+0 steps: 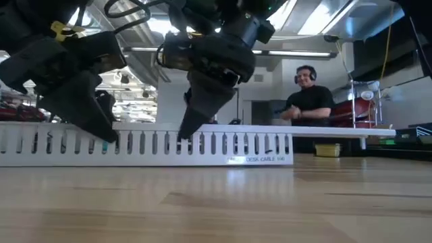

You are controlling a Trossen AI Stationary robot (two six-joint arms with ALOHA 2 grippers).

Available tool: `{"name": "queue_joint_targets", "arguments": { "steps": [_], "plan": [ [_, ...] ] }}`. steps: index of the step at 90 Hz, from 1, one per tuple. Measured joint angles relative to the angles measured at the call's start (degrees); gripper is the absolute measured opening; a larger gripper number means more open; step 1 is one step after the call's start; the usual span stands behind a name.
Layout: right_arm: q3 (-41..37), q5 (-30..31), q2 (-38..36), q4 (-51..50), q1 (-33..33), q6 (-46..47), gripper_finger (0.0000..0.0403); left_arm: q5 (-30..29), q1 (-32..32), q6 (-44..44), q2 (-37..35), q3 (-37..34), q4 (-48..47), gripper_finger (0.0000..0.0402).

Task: Ziptie cables
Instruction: Close the white cable duct

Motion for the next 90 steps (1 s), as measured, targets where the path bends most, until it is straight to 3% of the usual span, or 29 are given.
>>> {"name": "queue_joint_targets", "arguments": {
  "steps": [40, 58, 66, 90],
  "plan": [
    [0.2, 0.0, 1.5, 1.9, 0.0, 2.2, 0.0222, -0.4, -1.2, -3.5, 0.0, -0.1, -0.6, 0.0197],
    [0.3, 0.7, 1.8, 5.0, 0.0, 2.5, 0.0220, 1.7, -1.1, -9.0, 0.0, 0.1, -3.3, 0.0256],
    [0.5, 1.5, 2.1, 6.3, -0.1, 2.8, 0.0219, 4.0, -0.9, -7.1, -0.9, 0.1, -4.4, 0.0285],
    [0.5, 0.9, 2.0, 7.2, -0.1, 2.5, 0.0219, 6.3, -2.7, -7.3, -6.4, 5.6, -21.5, 0.0303]
  ]
}}
